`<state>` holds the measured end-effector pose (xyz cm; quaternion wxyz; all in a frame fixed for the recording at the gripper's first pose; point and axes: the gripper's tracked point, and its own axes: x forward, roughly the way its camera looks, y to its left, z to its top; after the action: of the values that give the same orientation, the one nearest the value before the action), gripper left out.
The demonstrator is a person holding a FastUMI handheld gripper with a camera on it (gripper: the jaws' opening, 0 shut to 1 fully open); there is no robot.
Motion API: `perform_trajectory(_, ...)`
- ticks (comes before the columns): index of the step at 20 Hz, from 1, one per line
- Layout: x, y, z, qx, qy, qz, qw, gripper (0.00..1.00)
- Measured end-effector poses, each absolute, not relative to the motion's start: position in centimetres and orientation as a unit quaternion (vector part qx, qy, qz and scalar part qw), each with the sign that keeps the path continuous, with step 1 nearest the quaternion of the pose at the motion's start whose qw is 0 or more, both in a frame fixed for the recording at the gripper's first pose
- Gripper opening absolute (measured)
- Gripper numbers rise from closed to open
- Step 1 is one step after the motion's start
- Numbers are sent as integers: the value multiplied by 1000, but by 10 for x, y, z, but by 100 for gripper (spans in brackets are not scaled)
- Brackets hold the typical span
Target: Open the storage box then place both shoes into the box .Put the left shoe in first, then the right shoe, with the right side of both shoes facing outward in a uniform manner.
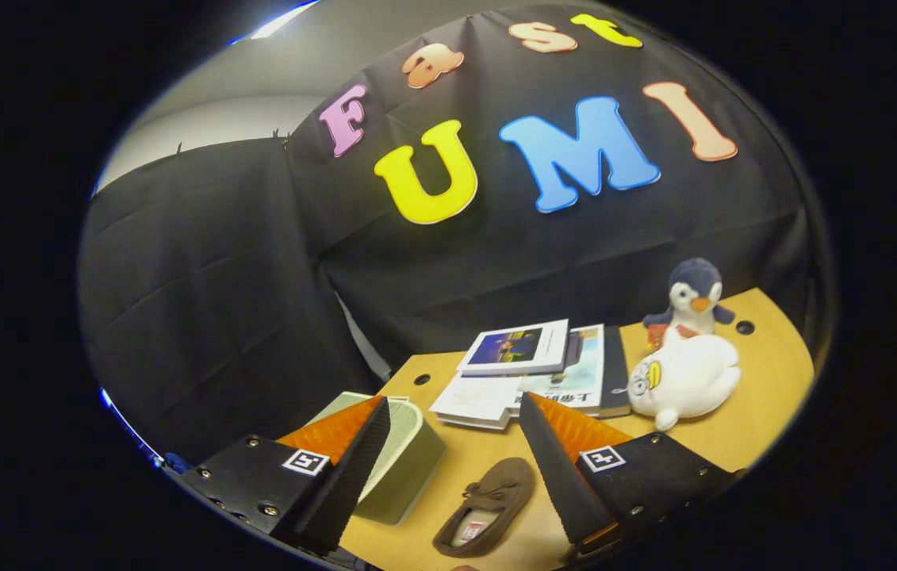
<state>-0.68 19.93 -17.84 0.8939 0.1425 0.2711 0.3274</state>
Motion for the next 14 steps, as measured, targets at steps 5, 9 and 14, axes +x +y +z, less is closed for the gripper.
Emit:
perform_trajectory(5,-31,243,-216,211,361,387,822,99)
perform_trajectory(9,-38,269,-254,248,424,410,768,95)
perform_trajectory(14,-54,304,-295,286,481,433,707,95)
